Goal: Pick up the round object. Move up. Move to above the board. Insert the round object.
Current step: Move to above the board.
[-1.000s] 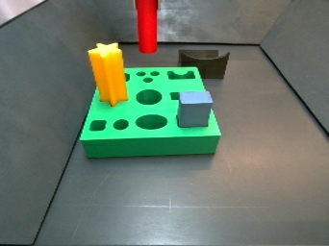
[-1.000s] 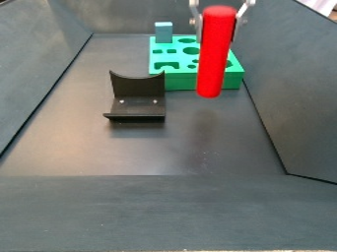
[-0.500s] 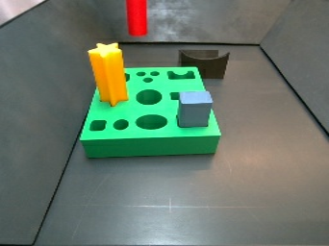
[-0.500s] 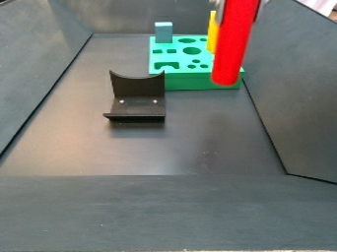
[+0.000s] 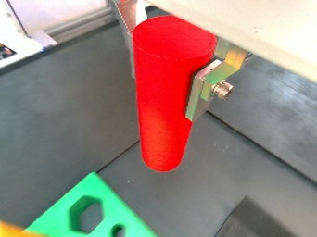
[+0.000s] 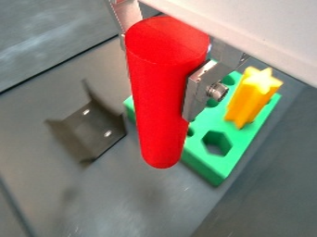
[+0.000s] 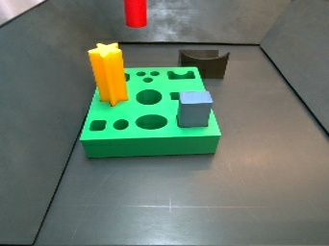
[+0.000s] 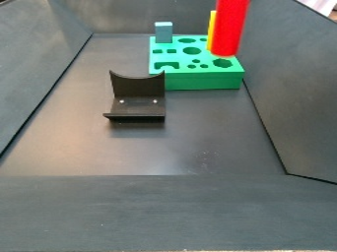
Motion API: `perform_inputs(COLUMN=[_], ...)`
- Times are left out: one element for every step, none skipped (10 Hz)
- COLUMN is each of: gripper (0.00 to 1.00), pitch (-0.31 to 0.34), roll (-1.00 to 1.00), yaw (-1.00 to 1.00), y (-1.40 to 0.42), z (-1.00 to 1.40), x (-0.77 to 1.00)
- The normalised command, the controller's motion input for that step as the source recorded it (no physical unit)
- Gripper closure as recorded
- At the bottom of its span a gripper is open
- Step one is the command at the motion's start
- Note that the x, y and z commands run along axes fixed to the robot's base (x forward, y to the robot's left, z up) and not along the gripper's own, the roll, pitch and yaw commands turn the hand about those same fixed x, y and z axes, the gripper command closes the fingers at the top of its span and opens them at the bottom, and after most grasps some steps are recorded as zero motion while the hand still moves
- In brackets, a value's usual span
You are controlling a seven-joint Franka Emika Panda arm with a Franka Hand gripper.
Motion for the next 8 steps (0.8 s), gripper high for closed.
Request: perform_inputs(gripper=[1.0, 1.0, 1.0, 1.0, 1.0, 1.0, 1.0, 1.0], pitch=[0.144, 0.117, 0.115, 0.117, 0.125, 0.126, 0.125, 0.121], roll=[0.04, 0.01, -0.01, -0.02, 0.0, 0.0, -0.01, 0.01], yaw=[-0.14, -0.06, -0.04, -0.02, 0.0, 0.01, 0.01, 0.01], y=[-1.0, -1.0, -1.0, -1.0, -1.0, -1.0, -1.0, -1.0], z=[0.27, 0.26, 0.27, 0.27, 0.27, 0.27, 0.27, 0.28], x=[0.22, 0.22, 0.23, 0.24, 0.25, 0.26, 0.28, 0.29])
